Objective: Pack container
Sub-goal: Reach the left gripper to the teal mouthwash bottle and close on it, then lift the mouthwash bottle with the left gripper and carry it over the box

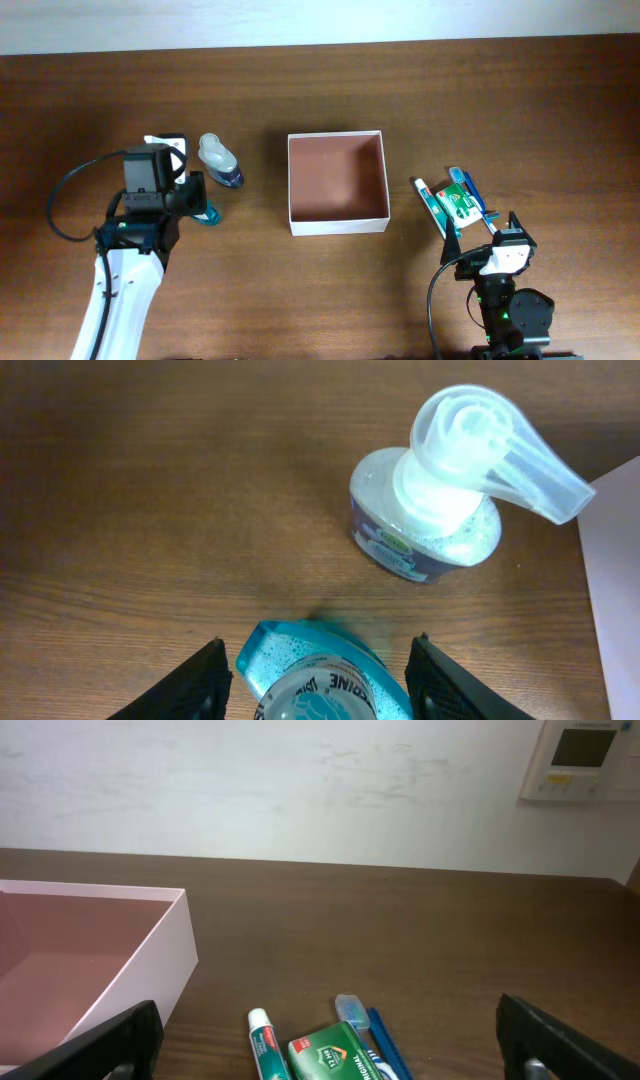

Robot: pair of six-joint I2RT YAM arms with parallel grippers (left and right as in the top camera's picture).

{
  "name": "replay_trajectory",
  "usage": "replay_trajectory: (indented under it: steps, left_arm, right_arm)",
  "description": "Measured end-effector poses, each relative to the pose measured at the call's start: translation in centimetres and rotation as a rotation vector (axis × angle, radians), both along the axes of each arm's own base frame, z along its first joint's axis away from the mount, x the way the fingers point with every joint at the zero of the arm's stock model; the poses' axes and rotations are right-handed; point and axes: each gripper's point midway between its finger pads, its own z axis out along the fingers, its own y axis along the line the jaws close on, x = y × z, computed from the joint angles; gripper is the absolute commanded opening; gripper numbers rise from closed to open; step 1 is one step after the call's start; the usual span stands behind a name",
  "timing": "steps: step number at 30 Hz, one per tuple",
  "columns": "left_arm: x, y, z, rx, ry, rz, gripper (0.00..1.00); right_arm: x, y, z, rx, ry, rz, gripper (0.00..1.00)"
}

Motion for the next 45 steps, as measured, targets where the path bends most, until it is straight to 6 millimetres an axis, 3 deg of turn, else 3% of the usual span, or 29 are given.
replay_trajectory:
  steps: [5, 9, 18, 32, 36, 45]
  left_arm:
    - [0.1, 0.0, -0.9, -0.002, 0.029, -0.002, 0.58]
    - [0.2, -0.1, -1.1, -0.006, 0.033, 0.002, 0.45]
    - [0.4, -0.1, -1.0, -0.008, 0.021, -0.001, 0.27]
    - [0.5, -0.1, -0.6, -0.008, 0.005, -0.002, 0.24]
    - [0.3, -0.2, 1.2, -0.009, -0.048, -0.003, 0.23]
    - [-1.7, -1.8, 8.4, -0.135, -0.277, -0.023, 0.17]
  right_arm:
    - [0.0, 0.0, 0.0, 0.001, 0.000, 0.000, 0.98]
    - [0.0, 0.0, 0.0, 0.001, 0.000, 0.000, 0.99]
    - [0.0, 0.0, 0.0, 0.001, 0.000, 0.000, 0.99]
    - [0.0, 0.0, 0.0, 0.001, 0.000, 0.000, 0.99]
    - [0.0, 0.0, 0.0, 0.001, 0.000, 0.000, 0.99]
    - [0.0, 0.0, 0.0, 0.001, 0.000, 0.000, 0.98]
